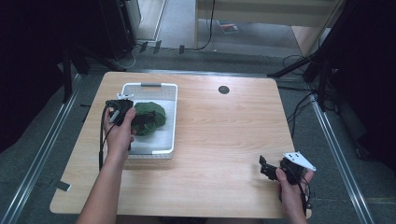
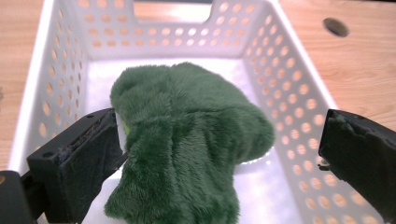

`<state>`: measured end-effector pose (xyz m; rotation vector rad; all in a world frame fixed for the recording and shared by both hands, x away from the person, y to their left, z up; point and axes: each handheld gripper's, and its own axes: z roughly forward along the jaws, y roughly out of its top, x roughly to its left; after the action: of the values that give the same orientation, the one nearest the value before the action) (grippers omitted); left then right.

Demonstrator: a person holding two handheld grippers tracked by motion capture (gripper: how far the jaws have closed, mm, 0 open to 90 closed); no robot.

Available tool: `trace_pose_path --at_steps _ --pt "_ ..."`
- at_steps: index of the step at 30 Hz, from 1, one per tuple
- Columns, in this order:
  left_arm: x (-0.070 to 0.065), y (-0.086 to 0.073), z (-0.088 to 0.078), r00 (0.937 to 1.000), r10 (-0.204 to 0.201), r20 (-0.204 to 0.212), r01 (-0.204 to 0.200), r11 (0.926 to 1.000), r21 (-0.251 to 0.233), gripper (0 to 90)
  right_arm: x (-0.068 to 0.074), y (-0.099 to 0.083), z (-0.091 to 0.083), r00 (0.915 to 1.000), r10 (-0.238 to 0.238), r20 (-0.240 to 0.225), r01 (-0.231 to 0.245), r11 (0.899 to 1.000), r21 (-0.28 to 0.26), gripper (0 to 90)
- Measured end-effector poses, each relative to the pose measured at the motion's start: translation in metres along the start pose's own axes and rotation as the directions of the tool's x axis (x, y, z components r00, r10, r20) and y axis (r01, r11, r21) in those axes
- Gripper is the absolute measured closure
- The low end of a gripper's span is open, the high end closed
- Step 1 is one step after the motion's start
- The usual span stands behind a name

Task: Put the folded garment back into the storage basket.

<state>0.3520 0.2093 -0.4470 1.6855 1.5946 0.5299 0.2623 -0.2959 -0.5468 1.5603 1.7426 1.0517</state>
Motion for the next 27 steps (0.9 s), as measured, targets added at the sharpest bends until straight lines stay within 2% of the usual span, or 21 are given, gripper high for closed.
trace_pose_path --at_steps 6,15,22,27 --pt "-0.006 -0.005 -0.019 0.9985 0.051 0.021 -0.050 0.9978 -0.044 0.0 0.000 0.000 0.000 1.0000 -0.003 0.001 0.003 1.000 -0.001 0.8" --pt "-0.001 -0.024 -0.040 0.9976 0.059 0.037 -0.055 0.9933 -0.101 0.0 0.000 0.000 0.000 1.0000 -0.008 0.001 0.008 1.000 -0.001 0.8" --pt "0.010 -0.038 -0.054 0.9968 0.064 0.047 -0.057 0.9889 -0.137 0.0 0.000 0.000 0.000 1.0000 -0.007 0.002 0.007 1.000 0.001 0.8" --pt "0.020 -0.052 -0.062 0.9978 0.048 0.045 -0.040 0.9854 -0.165 0.0 0.000 0.000 0.000 1.0000 -0.008 0.003 0.008 1.000 0.000 0.8"
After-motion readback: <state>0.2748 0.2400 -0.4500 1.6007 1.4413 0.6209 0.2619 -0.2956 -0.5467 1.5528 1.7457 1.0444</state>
